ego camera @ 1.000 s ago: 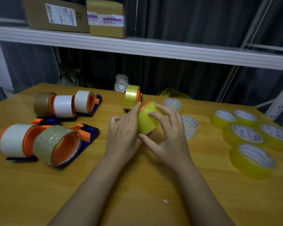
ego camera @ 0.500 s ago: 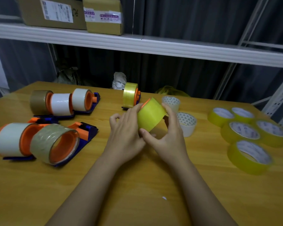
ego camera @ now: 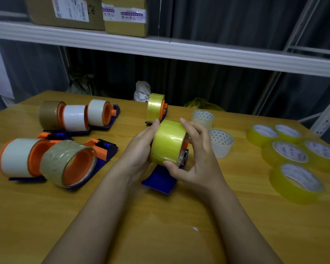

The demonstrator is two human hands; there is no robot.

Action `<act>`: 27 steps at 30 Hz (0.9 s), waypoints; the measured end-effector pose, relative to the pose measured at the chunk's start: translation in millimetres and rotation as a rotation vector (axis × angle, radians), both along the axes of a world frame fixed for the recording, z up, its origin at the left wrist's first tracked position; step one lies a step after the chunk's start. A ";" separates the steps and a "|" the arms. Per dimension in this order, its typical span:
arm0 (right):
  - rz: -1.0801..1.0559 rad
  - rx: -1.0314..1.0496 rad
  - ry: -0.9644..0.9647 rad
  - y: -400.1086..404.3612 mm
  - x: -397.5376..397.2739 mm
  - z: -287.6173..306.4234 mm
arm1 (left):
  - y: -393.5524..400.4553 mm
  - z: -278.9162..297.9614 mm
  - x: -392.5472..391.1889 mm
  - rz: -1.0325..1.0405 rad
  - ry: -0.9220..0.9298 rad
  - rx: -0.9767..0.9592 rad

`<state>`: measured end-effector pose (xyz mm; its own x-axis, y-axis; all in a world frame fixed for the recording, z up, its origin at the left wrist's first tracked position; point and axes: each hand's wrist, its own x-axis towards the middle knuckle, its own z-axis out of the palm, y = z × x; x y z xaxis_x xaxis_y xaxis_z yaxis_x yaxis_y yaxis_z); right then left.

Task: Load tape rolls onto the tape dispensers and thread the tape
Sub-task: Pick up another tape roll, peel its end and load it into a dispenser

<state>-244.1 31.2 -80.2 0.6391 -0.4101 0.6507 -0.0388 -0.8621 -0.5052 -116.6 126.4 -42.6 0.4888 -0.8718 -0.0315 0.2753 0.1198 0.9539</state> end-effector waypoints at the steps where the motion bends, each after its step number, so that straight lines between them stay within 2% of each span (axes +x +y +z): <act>1: -0.022 -0.016 0.015 -0.3 0.8 -0.3 | -1.3 -1.5 -1.4 0.032 0.023 0.000; 6: -0.120 -0.098 0.008 2.4 6.5 -0.6 | -3.7 -5.0 -6.7 0.094 0.120 -0.003; 12: -0.139 0.158 -0.008 4.7 5.5 0.3 | -2.2 -6.9 -10.9 0.015 0.149 -0.027; 18: -0.103 0.380 -0.052 6.0 3.6 10.3 | -3.4 -9.9 -12.7 -0.003 0.069 -0.038; 23: 0.021 0.341 0.044 6.0 3.2 4.8 | -3.7 -12.2 -3.3 0.099 -0.047 -0.052; 27: -0.026 0.135 -0.017 9.2 4.7 3.5 | -1.7 -12.7 0.7 0.102 -0.120 -0.035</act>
<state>-239.5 40.4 -76.7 0.6166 -0.5108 0.5991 -0.0512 -0.7854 -0.6169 -115.9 124.7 -55.2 0.5737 -0.8168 0.0617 0.1444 0.1750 0.9739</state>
